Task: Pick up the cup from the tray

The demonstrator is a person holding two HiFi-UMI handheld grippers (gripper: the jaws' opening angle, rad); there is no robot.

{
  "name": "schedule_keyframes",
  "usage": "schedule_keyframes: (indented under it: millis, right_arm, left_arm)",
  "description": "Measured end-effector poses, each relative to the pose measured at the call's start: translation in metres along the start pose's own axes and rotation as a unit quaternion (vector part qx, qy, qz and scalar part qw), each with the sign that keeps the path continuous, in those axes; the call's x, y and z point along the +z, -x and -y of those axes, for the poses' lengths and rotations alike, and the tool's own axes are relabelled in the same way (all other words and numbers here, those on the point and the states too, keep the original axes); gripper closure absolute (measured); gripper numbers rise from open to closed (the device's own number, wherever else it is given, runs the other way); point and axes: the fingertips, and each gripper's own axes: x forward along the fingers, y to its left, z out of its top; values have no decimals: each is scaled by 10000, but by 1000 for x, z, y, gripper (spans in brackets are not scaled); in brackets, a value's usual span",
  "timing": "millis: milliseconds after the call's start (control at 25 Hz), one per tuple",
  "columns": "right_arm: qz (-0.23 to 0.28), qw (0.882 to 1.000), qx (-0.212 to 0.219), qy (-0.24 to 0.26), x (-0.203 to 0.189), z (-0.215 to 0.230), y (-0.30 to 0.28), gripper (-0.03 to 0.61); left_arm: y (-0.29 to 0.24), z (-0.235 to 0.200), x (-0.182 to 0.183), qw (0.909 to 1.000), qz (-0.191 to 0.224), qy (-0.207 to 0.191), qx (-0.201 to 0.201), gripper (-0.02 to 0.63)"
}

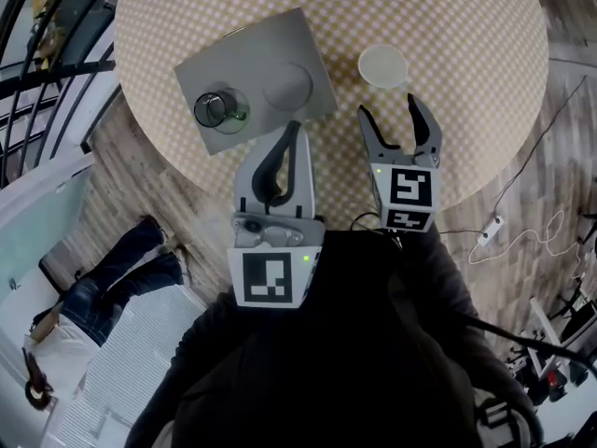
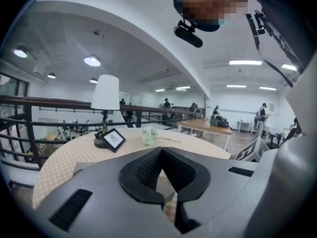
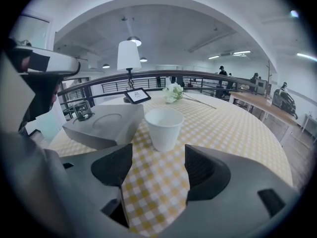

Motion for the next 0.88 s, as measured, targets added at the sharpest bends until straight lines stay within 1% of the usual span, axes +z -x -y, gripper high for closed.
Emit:
schedule_keyframes:
  millis: [160,240,360,440,480,520,560,600,640,720,760,880]
  right_arm:
    - [296,9995,-21,65,14,-17,28,275]
    - [541,9985,66,106,28,-28,42,276]
    - [918,9951,361,115,52,-51,66,276]
    - [1199,9909,595,158,72,-69,83,276]
    - [1364,9881,678,198,82,-77,91,287]
    - [1533,9852,721,248,91,-85,100,332]
    - [1691,9823,739,314,100,-93,108,414]
    - [1825,9794,764,397,107,-102,116,470]
    - [1936,9764,818,489,114,-112,124,499]
    - [2110,9700,1006,665,128,-133,135,548]
    - [2188,9664,1123,743,135,-143,139,560]
    - [2435,9547,1410,968,156,-169,152,563]
  left_arm:
    - [31,0,14,9996,293,45,24,611]
    - [45,-1,22,9987,489,99,56,611]
    - [70,-4,36,9967,773,221,137,611]
    - [89,-6,47,9947,980,233,216,611]
    - [98,-8,52,9934,1094,216,258,611]
    - [107,-10,57,9922,1199,193,298,611]
    - [116,-12,61,9910,1285,175,335,611]
    - [126,-14,64,9899,1360,164,371,611]
    - [135,-16,68,9887,1434,155,413,611]
    - [152,-23,75,9855,1603,135,535,611]
    - [160,-27,79,9834,1701,127,614,611]
    - [180,-40,89,9766,1973,100,851,611]
